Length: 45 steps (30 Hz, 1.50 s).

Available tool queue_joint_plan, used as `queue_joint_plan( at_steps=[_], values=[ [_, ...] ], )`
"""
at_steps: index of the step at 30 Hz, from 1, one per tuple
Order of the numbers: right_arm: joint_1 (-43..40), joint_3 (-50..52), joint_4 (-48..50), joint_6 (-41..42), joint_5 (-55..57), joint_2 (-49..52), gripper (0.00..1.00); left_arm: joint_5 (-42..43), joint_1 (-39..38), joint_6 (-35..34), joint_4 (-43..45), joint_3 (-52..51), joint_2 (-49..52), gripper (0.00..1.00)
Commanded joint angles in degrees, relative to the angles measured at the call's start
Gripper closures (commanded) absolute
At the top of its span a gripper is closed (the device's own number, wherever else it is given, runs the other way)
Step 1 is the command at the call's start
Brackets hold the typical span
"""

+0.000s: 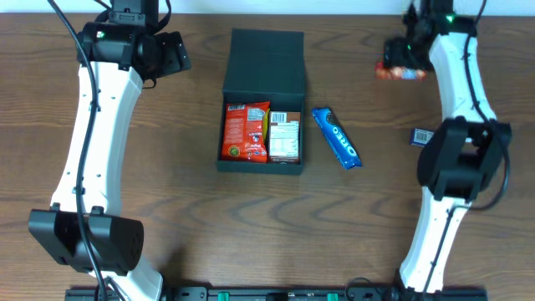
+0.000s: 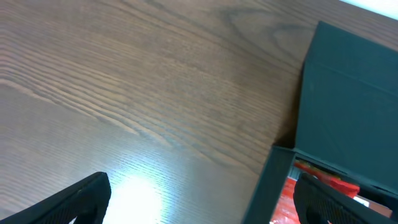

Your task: Pack container

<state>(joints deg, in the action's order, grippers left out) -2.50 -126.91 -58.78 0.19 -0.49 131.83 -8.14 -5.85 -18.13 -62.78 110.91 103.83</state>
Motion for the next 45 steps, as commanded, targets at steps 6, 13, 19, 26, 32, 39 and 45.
queue_joint_plan(
  at_steps=[6,13,19,26,32,39,45],
  values=[
    [13.42,-1.84,-5.79,4.46,0.28,-9.7,0.18,-6.45,0.35,1.92,-0.46,-0.28,0.44,0.05],
    [14.58,-0.17,-10.71,16.22,12.59,-9.16,0.01,-6.38,0.81,2.97,-0.66,-0.28,0.44,0.05],
    [10.51,4.74,-10.67,27.06,10.12,-4.61,0.01,-5.73,0.79,2.97,-0.79,-0.28,0.44,0.05],
    [6.84,4.79,-10.8,30.71,3.63,2.71,0.01,-5.75,0.81,3.23,-1.31,-0.28,0.44,0.05],
    [5.22,4.79,-10.21,35.47,2.4,6.14,0.01,-5.75,0.79,3.39,-1.29,-0.28,0.44,0.05],
    [5.14,4.81,-9.6,36.41,2.54,8.7,0.01,-5.75,0.81,3.37,-1.27,-0.28,0.44,0.05],
    [5.09,4.81,-9.77,35.91,2.4,9.99,0.01,-5.75,0.81,3.37,-1.2,-0.28,0.44,0.05]
  ],
)
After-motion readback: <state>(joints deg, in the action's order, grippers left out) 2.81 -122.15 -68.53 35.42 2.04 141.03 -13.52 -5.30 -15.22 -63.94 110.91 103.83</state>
